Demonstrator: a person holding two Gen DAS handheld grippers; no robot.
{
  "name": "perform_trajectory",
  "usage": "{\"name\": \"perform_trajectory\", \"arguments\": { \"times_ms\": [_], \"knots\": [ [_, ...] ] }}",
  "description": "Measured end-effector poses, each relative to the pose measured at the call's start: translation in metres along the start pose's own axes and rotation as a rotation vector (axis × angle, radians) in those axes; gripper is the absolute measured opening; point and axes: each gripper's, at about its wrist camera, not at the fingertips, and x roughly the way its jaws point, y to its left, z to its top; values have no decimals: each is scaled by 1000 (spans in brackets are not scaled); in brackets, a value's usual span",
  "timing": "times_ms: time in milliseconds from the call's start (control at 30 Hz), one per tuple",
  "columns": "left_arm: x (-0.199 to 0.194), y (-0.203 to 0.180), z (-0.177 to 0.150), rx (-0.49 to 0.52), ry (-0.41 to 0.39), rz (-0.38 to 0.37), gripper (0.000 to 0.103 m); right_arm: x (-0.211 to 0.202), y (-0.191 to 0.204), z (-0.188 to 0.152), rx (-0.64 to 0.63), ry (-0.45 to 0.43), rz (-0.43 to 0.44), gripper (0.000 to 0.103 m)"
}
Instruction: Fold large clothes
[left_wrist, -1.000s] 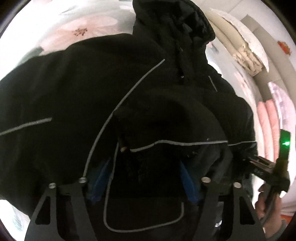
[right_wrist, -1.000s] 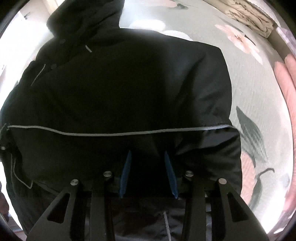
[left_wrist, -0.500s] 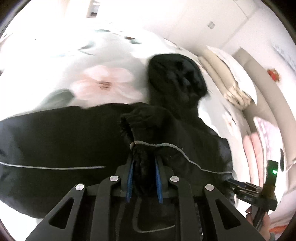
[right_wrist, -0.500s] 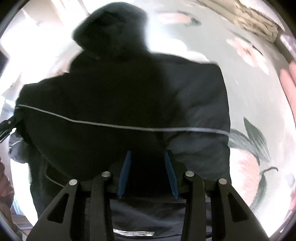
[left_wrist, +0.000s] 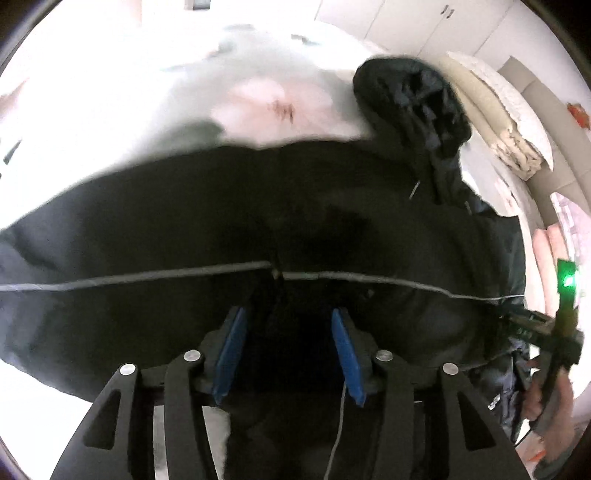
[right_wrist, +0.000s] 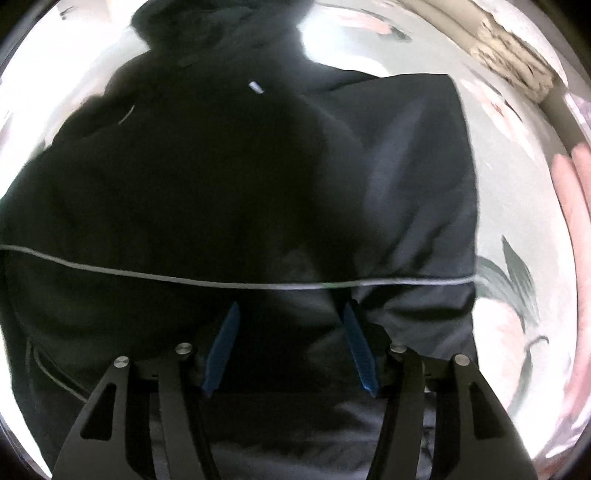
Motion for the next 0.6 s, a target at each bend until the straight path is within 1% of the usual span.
{"name": "perform_trajectory", "arguments": {
  "times_ms": [67, 100, 133, 167, 200, 233, 300, 333, 367, 400, 433, 467, 533, 600],
  "knots": [
    [-18, -3, 7, 18, -40, -17, 54, -19, 8, 9, -26, -44, 16, 59],
    [-24, -8, 10, 28, -59, -39, 58, -26, 18, 21, -39, -63, 34, 59],
    [-27, -15, 14, 39, -74, -64, 63, -31, 25, 21, -47, -73, 52, 59],
    [-27, -22, 17, 48, -81, -95, 64, -34, 35, 26, -57, -81, 81, 59],
    [-21, -29, 19, 54, -78, -131, 65, -33, 41, 29, -65, -82, 92, 59],
    [-13, -36, 20, 64, -58, -148, 65, -30, 49, 32, -73, -80, 89, 59],
    [18, -49, 21, 84, 8, -130, 65, -14, 64, 35, -67, -52, 60, 59],
    [39, -52, 20, 80, 53, -99, 64, -7, 71, 36, -60, -28, 52, 59],
    [55, -51, 18, 74, 83, -65, 61, 11, 73, 39, -49, 26, 37, 59],
    [71, -47, 14, 61, 112, -47, 58, 25, 73, 38, -39, 70, 37, 59],
    [81, -42, 9, 49, 118, -41, 58, 29, 72, 38, -31, 68, 42, 59],
    [79, -42, 8, 51, 96, -44, 58, 29, 71, 39, -21, 63, 47, 59],
    [74, -43, 9, 51, 88, -52, 58, 31, 68, 42, -10, 77, 60, 60],
    [66, -37, 10, 23, 84, -83, 58, 32, 67, 45, -21, 78, 59, 60]
  ]
}}
